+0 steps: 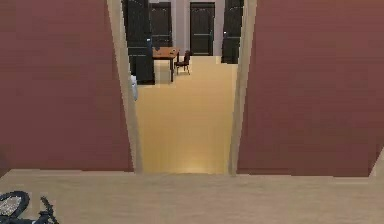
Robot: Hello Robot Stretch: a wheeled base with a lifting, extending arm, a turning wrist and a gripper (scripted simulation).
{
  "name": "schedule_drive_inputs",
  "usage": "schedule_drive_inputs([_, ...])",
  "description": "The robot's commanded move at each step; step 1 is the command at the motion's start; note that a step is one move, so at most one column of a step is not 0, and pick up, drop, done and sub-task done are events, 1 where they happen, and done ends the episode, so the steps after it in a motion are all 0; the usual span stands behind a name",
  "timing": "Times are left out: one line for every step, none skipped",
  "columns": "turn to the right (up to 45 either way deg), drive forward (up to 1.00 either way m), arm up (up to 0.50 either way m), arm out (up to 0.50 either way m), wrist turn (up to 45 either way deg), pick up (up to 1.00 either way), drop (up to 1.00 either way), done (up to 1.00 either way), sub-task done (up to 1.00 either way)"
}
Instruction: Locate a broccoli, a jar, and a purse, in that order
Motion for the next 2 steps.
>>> schedule_drive_inputs([0.0, 1.0, 0.0, 0.0, 0.0, 0.0, 0.0, 0.0, 0.0])
schedule_drive_inputs([-21.0, 0.0, 0.0, 0.0, 0.0, 0.0, 0.0, 0.0, 0.0])
